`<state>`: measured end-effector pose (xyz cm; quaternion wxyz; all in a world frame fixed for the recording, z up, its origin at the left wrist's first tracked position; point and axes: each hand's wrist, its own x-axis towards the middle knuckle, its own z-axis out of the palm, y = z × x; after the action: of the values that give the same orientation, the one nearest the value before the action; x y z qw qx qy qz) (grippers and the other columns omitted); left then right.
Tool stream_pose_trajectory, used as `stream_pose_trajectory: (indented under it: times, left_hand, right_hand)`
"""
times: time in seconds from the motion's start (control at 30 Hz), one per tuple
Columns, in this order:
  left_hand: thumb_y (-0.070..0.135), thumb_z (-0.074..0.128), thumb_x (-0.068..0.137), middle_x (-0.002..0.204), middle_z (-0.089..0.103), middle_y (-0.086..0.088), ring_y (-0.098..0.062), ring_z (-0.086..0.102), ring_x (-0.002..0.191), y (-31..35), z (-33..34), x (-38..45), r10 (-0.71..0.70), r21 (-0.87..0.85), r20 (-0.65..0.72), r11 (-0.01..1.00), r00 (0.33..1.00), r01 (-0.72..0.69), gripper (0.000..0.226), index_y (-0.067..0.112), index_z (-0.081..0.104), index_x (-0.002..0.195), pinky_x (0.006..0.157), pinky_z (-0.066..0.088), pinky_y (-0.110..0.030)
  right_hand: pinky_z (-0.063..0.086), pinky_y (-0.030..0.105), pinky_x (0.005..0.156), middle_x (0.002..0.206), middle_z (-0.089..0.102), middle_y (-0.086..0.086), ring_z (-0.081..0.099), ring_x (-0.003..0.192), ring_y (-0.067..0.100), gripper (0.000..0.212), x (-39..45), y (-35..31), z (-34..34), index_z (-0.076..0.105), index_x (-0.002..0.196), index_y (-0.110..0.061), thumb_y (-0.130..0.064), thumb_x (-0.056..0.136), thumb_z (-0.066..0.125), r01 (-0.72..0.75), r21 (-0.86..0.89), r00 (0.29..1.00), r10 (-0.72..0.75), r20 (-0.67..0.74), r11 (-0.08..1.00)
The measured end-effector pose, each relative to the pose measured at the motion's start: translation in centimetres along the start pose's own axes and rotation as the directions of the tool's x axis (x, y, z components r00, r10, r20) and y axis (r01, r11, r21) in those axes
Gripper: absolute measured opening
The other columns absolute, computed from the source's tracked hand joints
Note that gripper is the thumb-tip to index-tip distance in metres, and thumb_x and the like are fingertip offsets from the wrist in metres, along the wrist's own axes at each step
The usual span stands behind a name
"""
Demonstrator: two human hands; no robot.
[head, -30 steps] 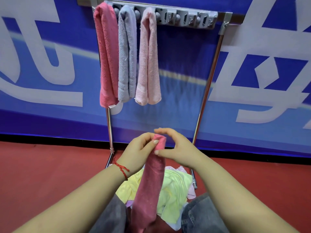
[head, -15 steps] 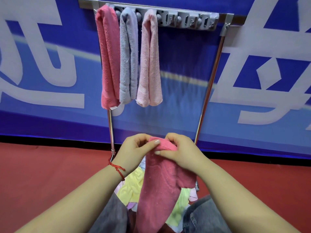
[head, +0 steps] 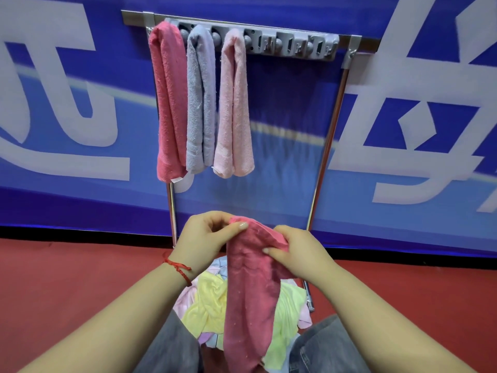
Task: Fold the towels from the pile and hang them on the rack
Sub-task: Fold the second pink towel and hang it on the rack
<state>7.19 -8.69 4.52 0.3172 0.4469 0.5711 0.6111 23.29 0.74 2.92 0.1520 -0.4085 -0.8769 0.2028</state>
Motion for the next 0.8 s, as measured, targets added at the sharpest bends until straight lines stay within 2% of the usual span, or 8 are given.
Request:
stream_pose_trajectory:
  times: [0.13,0.27,0.37,0.43,0.53,0.63,0.73,0.8]
  left_hand:
    - [0.008,0.070,0.079,0.073,0.068,-0.011,-0.006,0.060,0.061,-0.6,-0.8,0.1,-0.017,0.017,-0.048,1.000,0.999,0.018,0.006,0.008,0.070,0.073,0.056,0.051,-0.013]
    - [0.012,0.070,0.080,0.075,0.072,-0.005,-0.007,0.062,0.065,-1.9,-1.9,0.6,-0.025,0.087,-0.118,0.996,0.993,0.035,0.008,0.017,0.070,0.073,0.060,0.052,-0.014]
    - [0.011,0.069,0.081,0.070,0.071,0.007,0.002,0.060,0.062,-2.0,-2.4,0.8,0.000,0.115,-0.159,0.993,0.987,0.019,0.011,0.018,0.070,0.073,0.058,0.047,-0.008]
    - [0.011,0.070,0.080,0.067,0.071,0.014,0.007,0.061,0.062,-2.0,-2.7,0.9,0.019,0.121,-0.184,0.993,0.983,0.003,0.011,0.020,0.071,0.073,0.060,0.046,-0.005]
    - [0.012,0.070,0.080,0.070,0.071,0.015,0.008,0.062,0.067,-1.9,-3.1,1.1,0.032,0.130,-0.224,0.992,0.974,-0.003,0.010,0.021,0.072,0.077,0.067,0.047,-0.006]
    - [0.010,0.069,0.080,0.078,0.072,0.010,0.004,0.064,0.070,-1.4,-3.1,1.2,0.040,0.041,-0.237,0.999,0.971,-0.031,0.007,0.014,0.073,0.083,0.071,0.050,-0.010]
    - [0.009,0.068,0.080,0.070,0.072,0.010,0.000,0.065,0.068,-1.2,-3.2,1.5,-0.022,-0.049,-0.233,0.999,0.972,0.011,0.007,0.015,0.072,0.081,0.064,0.051,-0.009]
    - [0.011,0.070,0.080,0.070,0.073,0.008,-0.008,0.066,0.073,-2.0,-3.5,1.7,-0.074,-0.007,-0.227,0.997,0.971,0.075,0.008,0.018,0.073,0.079,0.071,0.054,-0.018]
  right_hand:
    - [0.048,0.029,0.075,0.080,0.063,-0.012,0.061,0.084,0.014,0.014,-0.4,1.5,0.3,0.054,0.079,-0.033,-0.033,0.081,0.068,-0.072,0.126,0.992,0.085,-0.096,0.989]
    - [0.037,0.012,0.057,0.064,0.058,-0.012,0.052,0.062,0.002,0.022,-0.5,1.9,-0.1,0.055,0.068,-0.027,-0.023,0.075,0.076,-0.069,0.265,0.967,0.130,-0.220,0.962]
    - [0.038,0.012,0.054,0.063,0.059,-0.008,0.051,0.058,0.004,0.017,-0.4,2.2,-0.4,0.061,0.070,-0.018,-0.020,0.073,0.078,-0.058,0.401,0.945,0.180,-0.273,0.914]
    - [0.039,0.013,0.055,0.063,0.061,-0.008,0.053,0.060,0.006,0.017,-0.2,2.2,-0.6,0.062,0.067,-0.019,-0.019,0.075,0.076,-0.021,0.462,0.935,0.181,-0.306,0.887]
    - [0.043,0.015,0.060,0.065,0.064,-0.009,0.058,0.064,0.006,0.016,-0.2,1.8,-1.0,0.063,0.068,-0.025,-0.022,0.080,0.072,0.027,0.462,0.926,0.153,-0.346,0.886]
    - [0.046,0.021,0.067,0.069,0.067,-0.011,0.062,0.070,0.008,0.012,-0.1,1.5,-1.6,0.066,0.072,-0.027,-0.024,0.084,0.068,0.072,0.442,0.910,0.123,-0.396,0.894]
    - [0.044,0.013,0.067,0.070,0.065,-0.017,0.060,0.071,0.002,0.008,0.2,1.2,-2.1,0.069,0.078,-0.024,-0.024,0.086,0.066,0.087,0.400,0.905,0.095,-0.414,0.912]
    - [0.043,0.012,0.067,0.070,0.063,-0.020,0.059,0.071,0.000,0.008,0.3,1.2,-1.8,0.071,0.081,-0.021,-0.025,0.086,0.066,0.067,0.353,0.919,0.080,-0.387,0.933]
